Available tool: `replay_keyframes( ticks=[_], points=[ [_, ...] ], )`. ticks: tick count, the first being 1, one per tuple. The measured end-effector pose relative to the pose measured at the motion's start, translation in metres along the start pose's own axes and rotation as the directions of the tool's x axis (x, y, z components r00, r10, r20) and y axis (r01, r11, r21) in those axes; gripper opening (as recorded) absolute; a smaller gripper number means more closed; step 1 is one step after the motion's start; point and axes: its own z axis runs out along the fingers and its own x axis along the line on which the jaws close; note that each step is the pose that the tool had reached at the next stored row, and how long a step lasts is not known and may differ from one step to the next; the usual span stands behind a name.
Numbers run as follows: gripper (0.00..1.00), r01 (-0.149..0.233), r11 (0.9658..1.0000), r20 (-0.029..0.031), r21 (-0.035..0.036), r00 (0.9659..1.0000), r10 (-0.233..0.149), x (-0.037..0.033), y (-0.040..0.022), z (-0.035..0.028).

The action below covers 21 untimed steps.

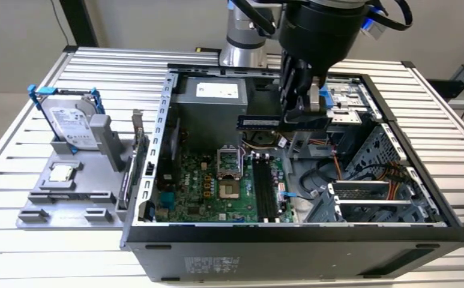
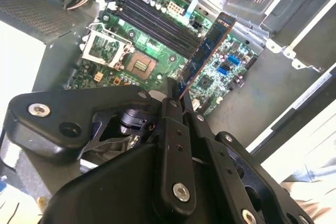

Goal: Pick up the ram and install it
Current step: 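Pick up the ram and move it above insertion slot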

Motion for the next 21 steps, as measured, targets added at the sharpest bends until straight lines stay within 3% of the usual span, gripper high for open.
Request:
replay_keyframes(
  ticks=[6,21],
  points=[
    [0.0,-0.005,1.0,0.0,0.0,1.0,0.005,-0.0047,-0.0038,0.0],
    [0.0,-0.052,0.9987,0.0004,0.0003,0.9987,0.052,-0.0218,-0.0059,0.0001]
  ],
)
